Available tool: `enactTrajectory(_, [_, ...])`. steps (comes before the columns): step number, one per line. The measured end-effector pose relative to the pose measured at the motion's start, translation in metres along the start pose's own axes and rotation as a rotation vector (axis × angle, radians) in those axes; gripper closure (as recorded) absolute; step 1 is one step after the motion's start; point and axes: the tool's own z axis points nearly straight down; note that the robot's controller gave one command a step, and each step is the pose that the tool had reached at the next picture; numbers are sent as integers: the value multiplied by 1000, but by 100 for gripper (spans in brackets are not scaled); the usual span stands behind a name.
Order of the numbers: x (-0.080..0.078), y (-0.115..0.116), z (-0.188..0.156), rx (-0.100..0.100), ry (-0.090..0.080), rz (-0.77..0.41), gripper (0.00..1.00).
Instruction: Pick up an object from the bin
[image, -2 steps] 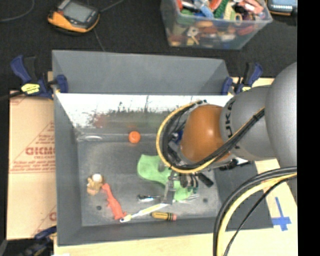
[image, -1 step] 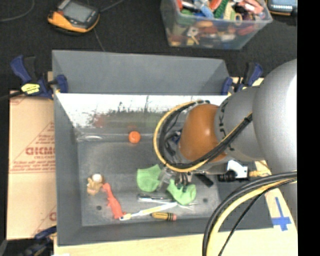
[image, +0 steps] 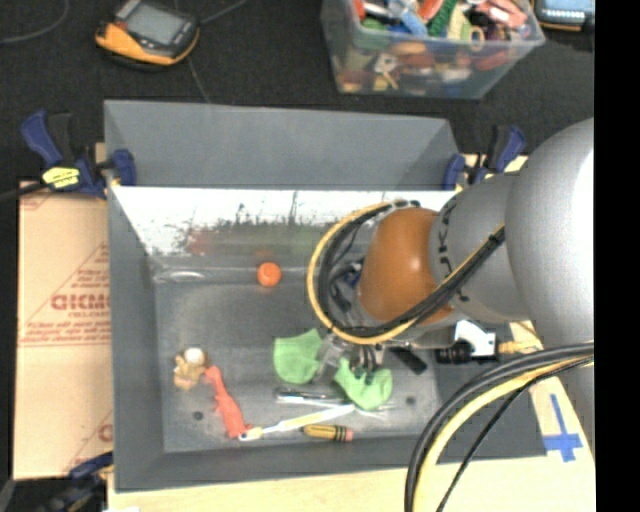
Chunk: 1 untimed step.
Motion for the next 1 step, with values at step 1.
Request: enactTrajectory(1, [1,-1,-29,3,6,-1,100])
